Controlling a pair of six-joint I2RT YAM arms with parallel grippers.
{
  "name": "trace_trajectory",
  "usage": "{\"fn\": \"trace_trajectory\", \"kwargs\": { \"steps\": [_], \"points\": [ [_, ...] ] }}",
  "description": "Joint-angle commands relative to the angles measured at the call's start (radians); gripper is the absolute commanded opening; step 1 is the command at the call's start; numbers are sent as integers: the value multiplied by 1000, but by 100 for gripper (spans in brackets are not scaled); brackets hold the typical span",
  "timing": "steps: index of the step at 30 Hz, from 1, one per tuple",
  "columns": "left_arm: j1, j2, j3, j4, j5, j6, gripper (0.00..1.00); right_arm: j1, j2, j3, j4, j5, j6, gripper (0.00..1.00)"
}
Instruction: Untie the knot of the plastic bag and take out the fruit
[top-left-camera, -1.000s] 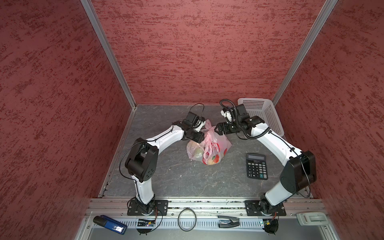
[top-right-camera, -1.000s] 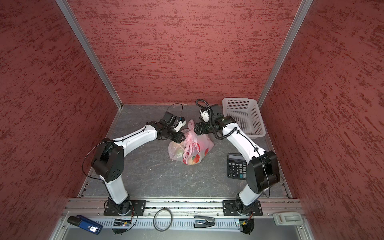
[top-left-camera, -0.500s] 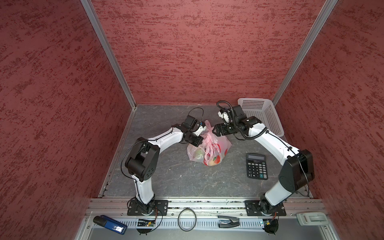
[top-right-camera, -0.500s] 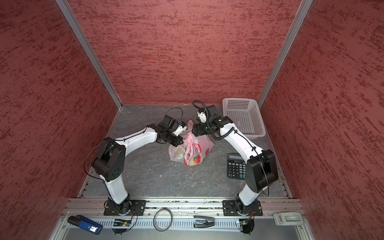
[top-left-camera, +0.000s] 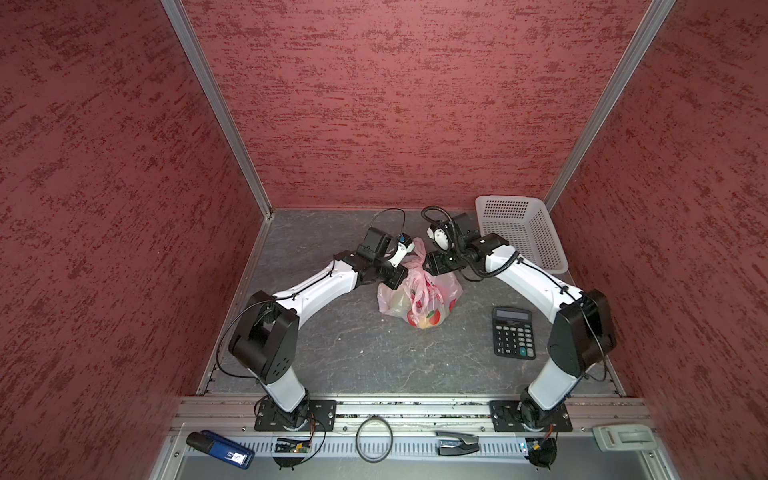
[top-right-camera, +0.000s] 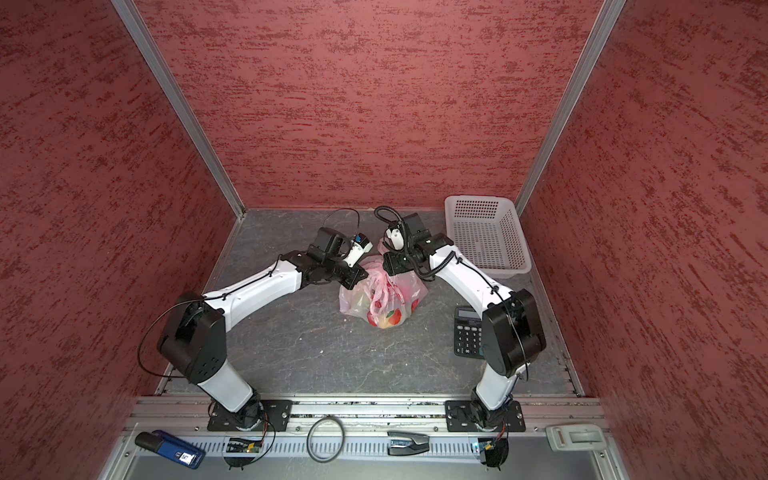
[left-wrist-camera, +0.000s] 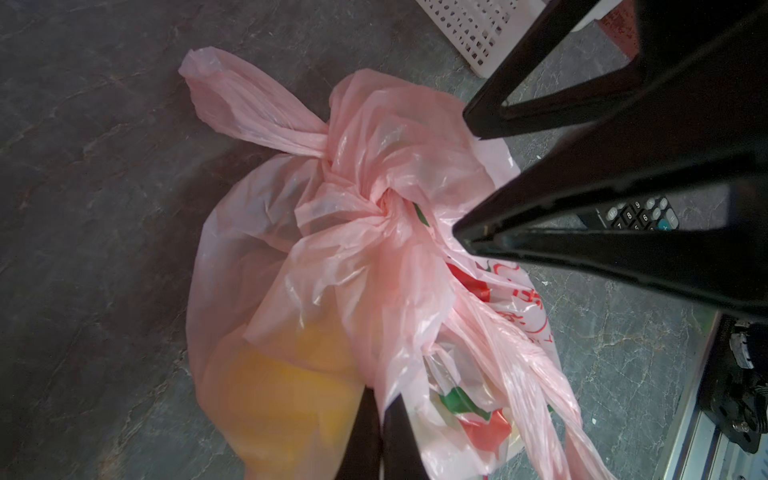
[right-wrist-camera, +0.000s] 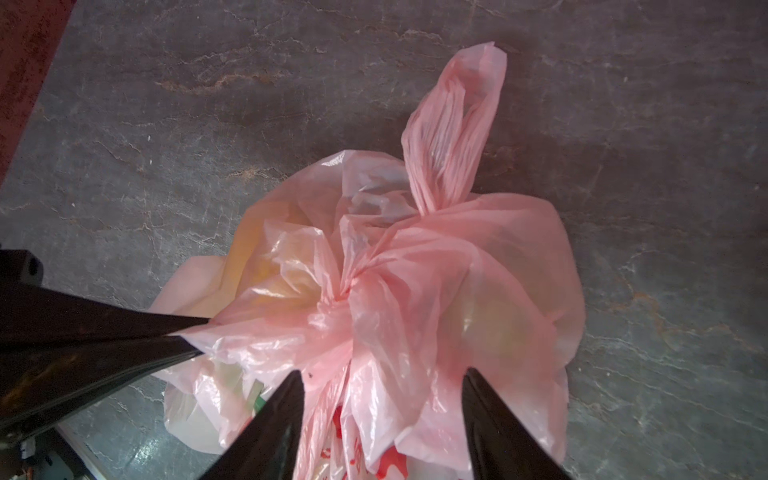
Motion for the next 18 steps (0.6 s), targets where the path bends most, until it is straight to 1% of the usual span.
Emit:
{"fn": "trace_trajectory", "kwargs": {
  "steps": [1,6,10,12,14,15,17,18],
  "points": [
    [-3,-22,-20,43,-14,11,0,4,23,25,44,7,3,54],
    [-10,-26,-35,54,-16,9,0,4,45,20,69,40,9,52],
    [-12,-37,-42,62,-21,7,0,3,61,22,96,40,16,43],
    [-12,-38,-41,63,-23,9,0,3,71,28,102,27,18,35],
    [-11,-39,-42,61,-28,10,0,3,79,29,105,8,19,23],
    [-12,-39,-41,61,-31,11,0,3,80,29,108,2,20,19],
    [-10,-41,-44,61,-40,10,0,3,79,25,108,-11,19,0],
    [-9,-42,-46,60,-45,7,0,4,76,24,106,-12,20,0]
  ]
}}
